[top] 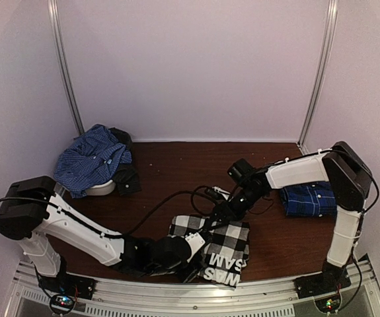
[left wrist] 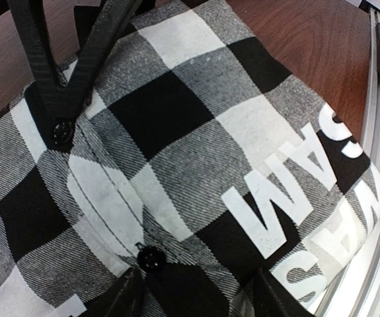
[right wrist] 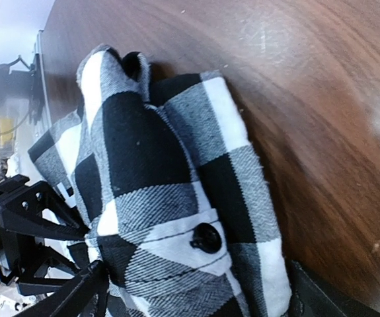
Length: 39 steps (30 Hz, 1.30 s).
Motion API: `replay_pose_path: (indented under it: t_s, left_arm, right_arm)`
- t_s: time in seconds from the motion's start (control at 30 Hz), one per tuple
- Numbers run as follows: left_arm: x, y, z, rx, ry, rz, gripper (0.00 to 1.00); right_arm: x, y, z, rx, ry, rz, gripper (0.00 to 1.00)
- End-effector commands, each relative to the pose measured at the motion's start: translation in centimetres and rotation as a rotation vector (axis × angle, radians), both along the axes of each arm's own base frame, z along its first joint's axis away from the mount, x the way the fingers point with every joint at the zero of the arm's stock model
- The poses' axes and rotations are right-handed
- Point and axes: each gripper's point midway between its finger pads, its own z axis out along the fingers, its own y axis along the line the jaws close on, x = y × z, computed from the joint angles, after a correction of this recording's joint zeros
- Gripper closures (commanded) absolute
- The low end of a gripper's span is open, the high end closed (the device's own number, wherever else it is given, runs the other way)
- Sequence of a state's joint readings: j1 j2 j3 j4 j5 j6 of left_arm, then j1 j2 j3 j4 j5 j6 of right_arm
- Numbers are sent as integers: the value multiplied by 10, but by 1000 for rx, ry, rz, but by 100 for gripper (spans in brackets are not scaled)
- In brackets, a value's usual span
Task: Fold and stack the long sleeve shirts
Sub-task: Pick up the square-folded shirt from the center of the board.
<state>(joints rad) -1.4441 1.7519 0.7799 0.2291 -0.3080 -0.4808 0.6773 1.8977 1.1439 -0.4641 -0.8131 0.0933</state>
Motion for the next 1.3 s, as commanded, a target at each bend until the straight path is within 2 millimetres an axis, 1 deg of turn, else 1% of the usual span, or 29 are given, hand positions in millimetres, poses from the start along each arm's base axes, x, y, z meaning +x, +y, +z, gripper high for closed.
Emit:
replay_pose_path:
  t_s: [0.0,0.1,0.23,0.4,0.53,0.6,0.73,0.9,0.97,1.0,1.07,1.13,1.27]
  left_arm:
    - [0,3,3,21,-16,1,41]
    - [1,5,1,33,-23,7,41]
    - [3,6,1,45,-35,15,41]
    - [3,8,-7,65,-32,14,41]
    - [2,8,-9,68,-26,17,41]
    - [3,9,-9,71,-26,20,41]
    - [3,10,-6,72,-26,22,40]
    - [6,17,-1,78,-42,39,40]
    - [8,19,5,70,-51,53,40]
    - [9,21,10,62,-56,63,39]
    - [13,23,22,38,-70,80,39]
    - [17,26,38,14,-95,102,33]
    - [33,39,83,-42,-173,188,19]
  right_arm:
    - [-28,-10,-29,-35,131,56,9]
    - [-40,-10,-34,-32,159,77,12]
    - [-61,-5,-40,-10,201,101,17]
    - [-83,5,-45,37,259,139,23]
    - [-96,8,-51,51,301,165,30]
    - [-97,8,-51,57,306,169,36]
    - [-90,9,-44,65,288,159,51]
    - [-78,7,-25,94,252,132,68]
    - [-72,3,-17,95,232,103,80]
    - [-68,-1,-14,92,222,84,88]
    - [-60,-10,-6,89,196,41,99]
    - [-48,-23,5,76,165,-21,100]
    - [-19,-56,40,40,50,-170,100]
